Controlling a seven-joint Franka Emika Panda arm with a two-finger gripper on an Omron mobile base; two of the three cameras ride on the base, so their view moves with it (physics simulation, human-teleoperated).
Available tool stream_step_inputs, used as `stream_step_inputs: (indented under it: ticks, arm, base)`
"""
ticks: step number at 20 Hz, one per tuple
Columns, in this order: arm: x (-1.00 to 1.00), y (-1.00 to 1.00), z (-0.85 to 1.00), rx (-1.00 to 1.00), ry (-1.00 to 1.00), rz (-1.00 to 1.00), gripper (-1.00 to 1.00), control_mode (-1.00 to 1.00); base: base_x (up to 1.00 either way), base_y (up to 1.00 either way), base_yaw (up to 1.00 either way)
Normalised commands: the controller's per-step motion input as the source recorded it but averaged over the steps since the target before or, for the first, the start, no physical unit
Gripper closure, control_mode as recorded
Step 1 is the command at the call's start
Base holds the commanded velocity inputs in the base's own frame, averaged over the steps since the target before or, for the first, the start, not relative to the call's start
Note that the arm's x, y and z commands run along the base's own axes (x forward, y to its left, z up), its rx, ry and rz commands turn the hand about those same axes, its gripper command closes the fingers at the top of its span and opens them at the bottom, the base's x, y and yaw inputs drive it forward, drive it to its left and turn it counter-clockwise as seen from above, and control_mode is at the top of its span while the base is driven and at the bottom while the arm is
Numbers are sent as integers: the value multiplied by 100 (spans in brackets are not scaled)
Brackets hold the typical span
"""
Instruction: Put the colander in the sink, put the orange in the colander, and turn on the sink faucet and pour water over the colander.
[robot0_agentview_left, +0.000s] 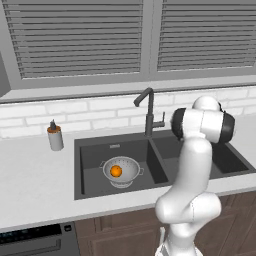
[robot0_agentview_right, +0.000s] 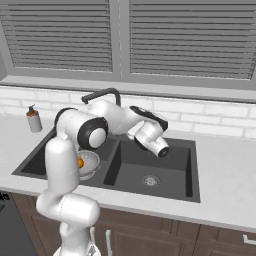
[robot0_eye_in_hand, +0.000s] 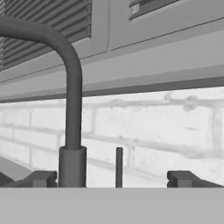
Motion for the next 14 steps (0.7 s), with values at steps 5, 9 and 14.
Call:
stream_step_inputs:
  ticks: [5,9,14]
  arm:
    - [23,1,-10,0,-2,14,-100,-100]
    - [3,2,-12,0,0,23,-100,-100]
    - [12,3,-17,-1,0,16,-100,-100]
  base:
    - [0,0,0]
    - [0,0,0]
    - [0,0,0]
